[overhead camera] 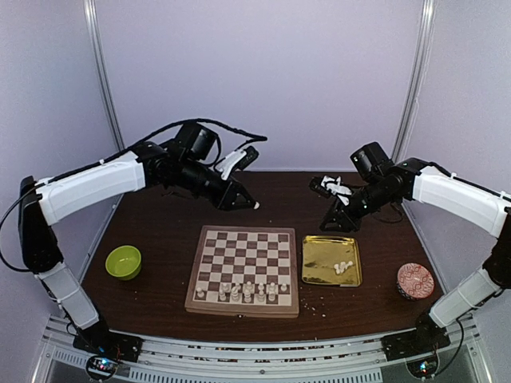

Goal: Set up the chess pieces on the board
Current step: Place the pawn on b1.

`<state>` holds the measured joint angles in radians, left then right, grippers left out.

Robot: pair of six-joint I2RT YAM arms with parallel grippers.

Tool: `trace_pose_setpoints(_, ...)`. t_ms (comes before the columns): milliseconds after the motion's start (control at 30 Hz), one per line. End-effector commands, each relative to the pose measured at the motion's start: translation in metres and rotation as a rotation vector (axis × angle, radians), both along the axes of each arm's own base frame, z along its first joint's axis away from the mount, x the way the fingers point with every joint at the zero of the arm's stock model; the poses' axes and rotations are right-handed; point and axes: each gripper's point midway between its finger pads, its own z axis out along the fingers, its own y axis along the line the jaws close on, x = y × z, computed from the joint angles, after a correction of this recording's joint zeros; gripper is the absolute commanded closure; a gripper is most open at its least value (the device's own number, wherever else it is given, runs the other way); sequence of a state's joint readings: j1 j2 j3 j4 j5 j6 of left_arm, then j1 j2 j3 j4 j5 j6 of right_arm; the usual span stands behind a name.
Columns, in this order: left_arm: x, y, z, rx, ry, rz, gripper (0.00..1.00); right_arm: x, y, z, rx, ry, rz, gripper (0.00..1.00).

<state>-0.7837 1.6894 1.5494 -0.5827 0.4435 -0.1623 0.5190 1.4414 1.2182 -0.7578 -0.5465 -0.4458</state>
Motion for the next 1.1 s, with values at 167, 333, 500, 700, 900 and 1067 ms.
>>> trace_pose_setpoints(167,-0.062,0.118,-0.052,0.458,-0.121,0.007,0.97,0.001,0.001,-0.008,-0.001,0.025,0.011,0.72)
trace_pose_setpoints(333,-0.087,0.131,-0.084,0.554,-0.058,-0.038,0.97,0.000,0.003,-0.013,-0.005,0.047,0.020,0.72)
trace_pose_setpoints(500,-0.106,0.124,-0.114,0.584,0.006,-0.105,0.96,0.000,0.002,-0.014,-0.010,0.048,0.024,0.72)
trace_pose_setpoints(700,-0.109,0.120,-0.146,0.675,0.008,-0.137,0.96,0.000,0.002,-0.018,-0.017,0.053,0.027,0.72)
trace_pose_setpoints(900,-0.104,0.109,-0.158,0.673,0.004,-0.145,0.95,0.000,0.001,-0.021,-0.025,0.059,0.028,0.72)
trace_pose_setpoints(1067,-0.097,0.102,-0.169,0.685,-0.004,-0.145,0.95,-0.001,0.000,-0.024,-0.033,0.062,0.028,0.72)
